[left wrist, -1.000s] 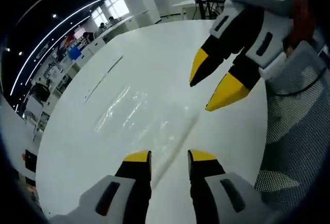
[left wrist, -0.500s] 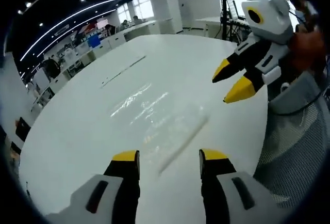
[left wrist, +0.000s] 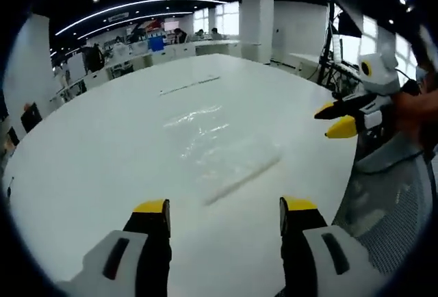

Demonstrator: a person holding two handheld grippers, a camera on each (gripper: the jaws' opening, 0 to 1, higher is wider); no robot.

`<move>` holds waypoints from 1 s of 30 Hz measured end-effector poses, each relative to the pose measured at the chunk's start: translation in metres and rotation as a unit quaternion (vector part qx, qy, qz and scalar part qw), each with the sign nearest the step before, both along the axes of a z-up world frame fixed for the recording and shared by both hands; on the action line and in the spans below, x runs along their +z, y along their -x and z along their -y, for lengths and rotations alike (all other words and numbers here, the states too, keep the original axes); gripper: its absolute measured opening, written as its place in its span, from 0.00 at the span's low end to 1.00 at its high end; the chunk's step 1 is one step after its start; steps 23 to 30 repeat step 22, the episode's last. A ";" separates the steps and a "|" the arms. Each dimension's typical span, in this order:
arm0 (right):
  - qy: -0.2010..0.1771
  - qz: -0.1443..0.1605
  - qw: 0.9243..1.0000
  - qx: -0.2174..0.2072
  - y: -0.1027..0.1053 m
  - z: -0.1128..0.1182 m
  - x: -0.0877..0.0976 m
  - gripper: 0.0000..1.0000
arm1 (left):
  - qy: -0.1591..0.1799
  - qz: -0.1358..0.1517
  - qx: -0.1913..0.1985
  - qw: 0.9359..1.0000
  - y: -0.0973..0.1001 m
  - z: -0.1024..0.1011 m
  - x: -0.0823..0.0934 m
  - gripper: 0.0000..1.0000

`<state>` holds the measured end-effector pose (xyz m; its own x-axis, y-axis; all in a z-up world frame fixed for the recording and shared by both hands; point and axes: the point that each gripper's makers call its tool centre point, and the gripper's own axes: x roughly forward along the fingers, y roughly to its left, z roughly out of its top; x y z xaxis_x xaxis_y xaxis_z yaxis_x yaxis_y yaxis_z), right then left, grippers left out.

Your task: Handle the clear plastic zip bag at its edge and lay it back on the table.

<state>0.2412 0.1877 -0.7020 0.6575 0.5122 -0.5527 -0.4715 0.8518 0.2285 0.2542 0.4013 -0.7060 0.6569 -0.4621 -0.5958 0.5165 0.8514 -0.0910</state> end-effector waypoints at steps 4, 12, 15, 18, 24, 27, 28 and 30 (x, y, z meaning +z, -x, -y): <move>-0.006 0.004 1.000 -0.019 0.005 0.005 0.000 0.53 | 0.007 -0.004 0.006 1.000 0.012 -0.001 -0.004 0.64; -0.011 0.004 0.999 -0.033 0.013 0.005 -0.004 0.54 | -0.001 -0.032 -0.003 0.999 0.035 0.002 -0.018 0.65; -0.008 0.010 0.999 -0.034 0.008 0.008 -0.002 0.54 | -0.007 -0.041 -0.012 0.999 0.045 0.006 -0.021 0.64; -0.009 0.007 0.999 -0.037 0.010 0.009 -0.001 0.54 | -0.014 -0.032 -0.021 0.999 0.043 0.009 -0.018 0.63; -0.007 0.011 0.999 -0.033 0.009 0.008 -0.001 0.54 | -0.012 -0.035 -0.021 0.999 0.042 0.007 -0.026 0.62; -0.007 0.011 0.999 -0.033 0.009 0.008 -0.001 0.54 | -0.012 -0.035 -0.021 0.999 0.042 0.007 -0.026 0.62; -0.007 0.011 0.999 -0.033 0.009 0.008 -0.001 0.54 | -0.012 -0.035 -0.021 0.999 0.042 0.007 -0.026 0.62; -0.007 0.011 0.999 -0.033 0.009 0.008 -0.001 0.54 | -0.012 -0.035 -0.021 0.999 0.042 0.007 -0.026 0.62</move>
